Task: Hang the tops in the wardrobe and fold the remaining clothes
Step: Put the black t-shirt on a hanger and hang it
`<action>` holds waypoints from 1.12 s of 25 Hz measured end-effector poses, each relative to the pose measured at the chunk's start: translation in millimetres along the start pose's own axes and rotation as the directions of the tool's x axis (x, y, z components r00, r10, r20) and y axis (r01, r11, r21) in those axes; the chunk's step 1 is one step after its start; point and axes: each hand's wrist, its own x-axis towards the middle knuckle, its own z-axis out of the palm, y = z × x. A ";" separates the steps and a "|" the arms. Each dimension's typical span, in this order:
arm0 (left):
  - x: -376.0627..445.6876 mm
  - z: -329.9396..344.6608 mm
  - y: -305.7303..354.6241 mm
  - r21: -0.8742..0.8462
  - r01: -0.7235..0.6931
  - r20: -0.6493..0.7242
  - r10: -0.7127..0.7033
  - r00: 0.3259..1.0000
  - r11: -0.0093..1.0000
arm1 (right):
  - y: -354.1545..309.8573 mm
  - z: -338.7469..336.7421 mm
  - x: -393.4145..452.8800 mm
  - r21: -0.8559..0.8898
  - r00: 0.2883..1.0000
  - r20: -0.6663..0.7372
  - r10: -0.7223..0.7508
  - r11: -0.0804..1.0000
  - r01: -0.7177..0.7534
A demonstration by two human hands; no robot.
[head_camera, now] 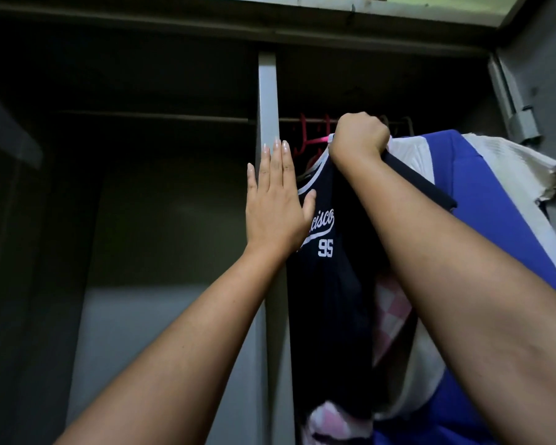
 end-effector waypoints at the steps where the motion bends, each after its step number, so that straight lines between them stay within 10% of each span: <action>1: -2.8 -2.3 -0.9 -0.008 -0.009 0.030 0.010 1.000 1.000 | 6.0 -7.2 -7.0 0.093 0.999 0.012 0.044 0.995 -0.045; 7: -74.6 -30.9 -24.9 -0.191 0.029 0.251 0.020 0.968 0.981 | 52.4 -15.8 -92.2 0.423 0.932 0.296 0.209 0.846 -0.324; 11: -145.2 -62.8 -45.9 -0.307 0.299 0.448 -0.140 0.883 0.904 | 84.3 -9.6 -182.3 0.415 0.822 0.548 0.154 0.804 -0.427; 18: -210.3 -126.2 -39.5 -0.368 0.783 0.833 -0.197 0.518 0.502 | 124.6 -58.1 -323.6 0.255 0.377 0.924 0.059 0.638 -0.726; 28: -267.1 -155.7 41.9 -0.399 0.888 0.895 -0.112 0.432 0.230 | 178.5 -122.3 -421.2 0.174 0.305 0.925 0.228 0.460 -0.871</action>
